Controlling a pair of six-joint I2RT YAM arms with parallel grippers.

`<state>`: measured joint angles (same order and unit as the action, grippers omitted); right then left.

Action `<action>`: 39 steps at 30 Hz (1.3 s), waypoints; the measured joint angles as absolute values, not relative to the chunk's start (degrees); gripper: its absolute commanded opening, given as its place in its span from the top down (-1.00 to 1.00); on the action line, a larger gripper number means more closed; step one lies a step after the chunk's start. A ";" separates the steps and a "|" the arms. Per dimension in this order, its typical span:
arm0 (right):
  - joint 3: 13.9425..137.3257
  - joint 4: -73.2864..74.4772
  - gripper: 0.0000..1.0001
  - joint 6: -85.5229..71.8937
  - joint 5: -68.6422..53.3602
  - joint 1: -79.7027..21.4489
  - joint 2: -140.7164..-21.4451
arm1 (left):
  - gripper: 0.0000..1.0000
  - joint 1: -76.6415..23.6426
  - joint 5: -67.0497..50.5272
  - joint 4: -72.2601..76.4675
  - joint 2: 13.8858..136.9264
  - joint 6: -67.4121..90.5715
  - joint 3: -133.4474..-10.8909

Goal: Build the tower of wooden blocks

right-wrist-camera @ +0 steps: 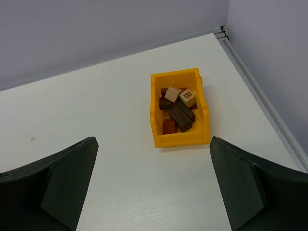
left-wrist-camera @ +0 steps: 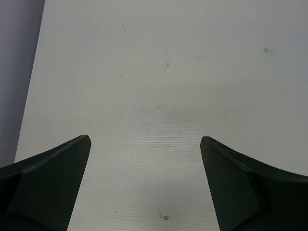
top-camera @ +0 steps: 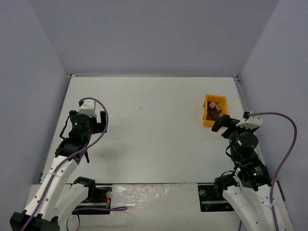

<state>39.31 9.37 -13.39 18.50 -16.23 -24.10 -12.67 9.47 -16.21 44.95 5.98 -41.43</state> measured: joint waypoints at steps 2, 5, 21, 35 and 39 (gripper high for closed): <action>39.31 9.48 -1.00 -13.39 18.48 -16.23 -24.34 | -0.94 -12.67 9.45 -16.21 44.95 6.00 -41.43; 39.31 9.60 -1.00 -13.39 18.21 -16.23 -24.31 | -0.94 -12.67 9.45 -16.23 45.02 6.00 -41.43; 40.79 10.17 -1.00 -12.62 14.72 -16.23 -29.24 | -0.94 -12.67 9.43 -17.06 45.84 6.46 -41.45; 41.76 10.34 -1.00 -10.55 14.40 -16.23 -38.06 | -0.94 -12.68 9.23 -19.90 47.32 9.31 -43.80; 42.75 10.25 -1.00 -10.00 14.49 -16.23 -42.22 | -0.94 -12.70 9.18 -20.40 47.13 9.63 -43.81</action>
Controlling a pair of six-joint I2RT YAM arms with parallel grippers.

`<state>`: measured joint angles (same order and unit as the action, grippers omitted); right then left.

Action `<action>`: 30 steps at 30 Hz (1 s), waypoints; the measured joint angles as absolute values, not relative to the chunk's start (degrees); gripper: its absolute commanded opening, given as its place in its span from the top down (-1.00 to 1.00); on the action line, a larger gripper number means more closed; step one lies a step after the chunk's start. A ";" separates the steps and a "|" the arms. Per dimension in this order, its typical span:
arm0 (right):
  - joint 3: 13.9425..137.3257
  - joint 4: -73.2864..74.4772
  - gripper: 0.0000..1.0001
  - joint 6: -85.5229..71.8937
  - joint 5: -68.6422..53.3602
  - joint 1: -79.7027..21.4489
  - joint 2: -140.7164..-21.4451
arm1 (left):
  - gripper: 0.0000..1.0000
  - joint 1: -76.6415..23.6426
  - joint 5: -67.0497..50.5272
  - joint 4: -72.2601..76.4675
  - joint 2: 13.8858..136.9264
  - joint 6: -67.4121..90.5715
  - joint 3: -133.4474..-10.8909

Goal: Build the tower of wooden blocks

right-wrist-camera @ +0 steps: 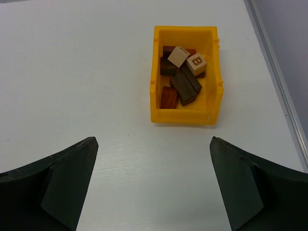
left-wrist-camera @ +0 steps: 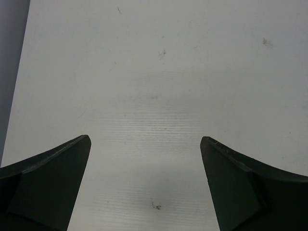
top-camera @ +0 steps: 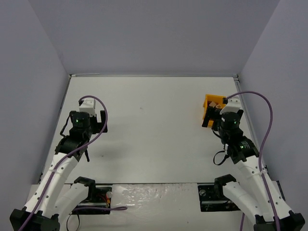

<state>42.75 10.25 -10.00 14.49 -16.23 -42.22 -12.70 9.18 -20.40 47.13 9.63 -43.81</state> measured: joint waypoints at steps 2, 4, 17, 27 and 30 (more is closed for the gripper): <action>42.99 10.07 -0.99 -9.53 14.45 -16.22 -44.42 | -0.94 -12.73 9.17 -20.47 47.07 9.67 -43.81; 43.00 10.06 -0.97 -8.74 14.26 -16.15 -46.04 | -0.94 -12.73 9.18 -20.58 47.07 9.67 -43.81; 44.28 6.56 -0.80 -5.54 9.73 -10.87 -53.32 | -0.94 -12.73 8.54 -20.84 48.79 9.75 -43.83; 53.10 0.85 -0.43 -5.76 7.69 -3.01 -74.01 | -0.94 -12.80 7.76 -20.83 48.60 9.80 -43.83; 55.79 -0.68 -0.34 -5.64 6.88 -0.17 -80.40 | -0.94 -12.80 7.77 -20.89 47.76 9.76 -43.83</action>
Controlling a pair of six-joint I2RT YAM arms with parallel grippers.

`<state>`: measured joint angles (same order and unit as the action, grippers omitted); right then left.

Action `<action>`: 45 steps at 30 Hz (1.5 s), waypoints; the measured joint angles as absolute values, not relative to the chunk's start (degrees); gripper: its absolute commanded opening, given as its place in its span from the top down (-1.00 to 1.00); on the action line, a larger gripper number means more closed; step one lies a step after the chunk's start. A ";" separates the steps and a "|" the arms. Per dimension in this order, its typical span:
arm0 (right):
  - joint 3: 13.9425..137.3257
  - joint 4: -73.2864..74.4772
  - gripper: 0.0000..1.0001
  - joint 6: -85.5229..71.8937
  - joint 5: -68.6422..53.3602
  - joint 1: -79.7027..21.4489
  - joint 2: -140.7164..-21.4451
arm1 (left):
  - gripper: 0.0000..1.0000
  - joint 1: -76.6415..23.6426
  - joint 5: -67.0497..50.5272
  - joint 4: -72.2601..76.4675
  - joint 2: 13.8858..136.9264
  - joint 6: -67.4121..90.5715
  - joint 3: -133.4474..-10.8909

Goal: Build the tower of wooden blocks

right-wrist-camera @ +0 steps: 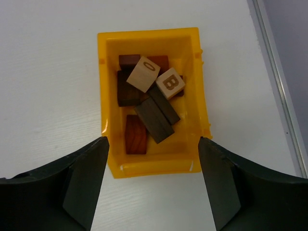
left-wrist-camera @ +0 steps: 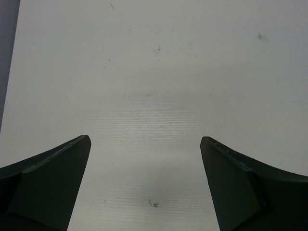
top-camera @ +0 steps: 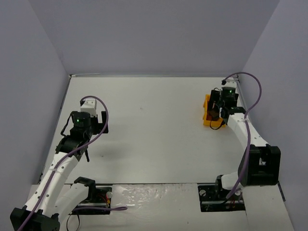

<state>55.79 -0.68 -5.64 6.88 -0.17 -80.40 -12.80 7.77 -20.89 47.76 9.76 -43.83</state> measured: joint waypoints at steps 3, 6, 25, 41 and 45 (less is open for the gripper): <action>58.04 -1.91 -0.26 -5.10 6.14 2.76 -85.35 | -0.94 -12.80 7.79 -20.89 46.96 9.74 -43.83; 59.65 -2.77 -0.23 -4.47 5.11 5.59 -88.55 | -0.94 -13.01 7.77 -20.88 46.87 9.72 -43.83; 65.51 -4.12 0.29 -1.18 -5.87 12.07 -101.24 | -0.94 -13.19 7.27 -20.88 47.22 9.39 -43.83; 67.80 -4.36 1.00 2.39 -11.10 12.71 -102.24 | -0.94 -13.45 6.68 -20.90 47.32 9.28 -43.83; 67.65 -4.36 1.00 3.27 -11.43 12.59 -102.06 | -0.94 -13.45 6.26 -20.88 47.33 9.23 -43.83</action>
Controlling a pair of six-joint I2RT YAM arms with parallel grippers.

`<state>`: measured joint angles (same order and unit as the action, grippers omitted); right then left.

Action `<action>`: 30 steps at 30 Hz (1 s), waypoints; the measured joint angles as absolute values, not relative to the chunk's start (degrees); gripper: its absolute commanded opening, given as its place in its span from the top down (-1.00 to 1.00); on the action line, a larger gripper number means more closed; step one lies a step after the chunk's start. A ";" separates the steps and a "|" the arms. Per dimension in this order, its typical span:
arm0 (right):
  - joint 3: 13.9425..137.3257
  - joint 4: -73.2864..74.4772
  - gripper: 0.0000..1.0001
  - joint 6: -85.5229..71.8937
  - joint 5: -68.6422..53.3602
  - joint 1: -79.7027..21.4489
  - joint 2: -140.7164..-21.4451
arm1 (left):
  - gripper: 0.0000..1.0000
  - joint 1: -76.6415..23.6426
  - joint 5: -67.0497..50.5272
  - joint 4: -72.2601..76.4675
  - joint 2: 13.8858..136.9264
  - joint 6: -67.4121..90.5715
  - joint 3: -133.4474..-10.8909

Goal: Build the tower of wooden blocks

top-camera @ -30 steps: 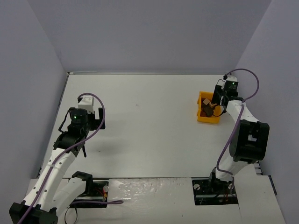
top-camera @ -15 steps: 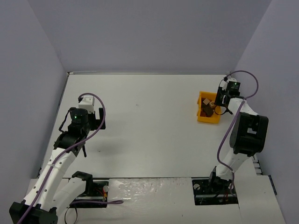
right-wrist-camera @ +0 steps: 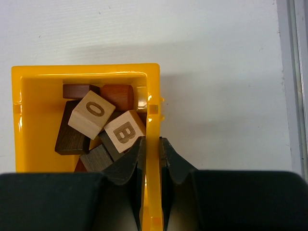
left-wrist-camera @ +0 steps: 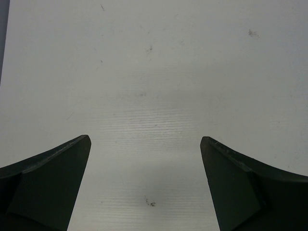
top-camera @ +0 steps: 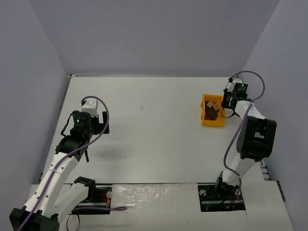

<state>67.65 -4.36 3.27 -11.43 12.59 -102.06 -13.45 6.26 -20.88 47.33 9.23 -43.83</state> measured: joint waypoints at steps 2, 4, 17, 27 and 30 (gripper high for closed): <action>67.51 -4.34 1.00 3.59 -11.70 12.36 -101.76 | -0.94 -13.45 6.19 -20.88 47.33 9.21 -43.83; 67.41 -4.34 1.00 3.91 -12.29 12.27 -101.53 | -0.94 -13.47 6.16 -20.88 47.33 9.21 -43.83; 66.37 -4.73 0.59 3.72 -14.48 11.53 -101.45 | -0.94 -13.56 5.98 -20.88 47.45 9.19 -43.83; 66.36 -4.80 0.58 3.36 -14.47 11.52 -102.22 | -0.94 -13.56 5.96 -20.90 47.58 9.19 -43.83; 66.35 -4.84 0.71 3.20 -14.46 11.43 -102.83 | -0.94 -13.56 5.96 -20.89 47.67 9.17 -43.83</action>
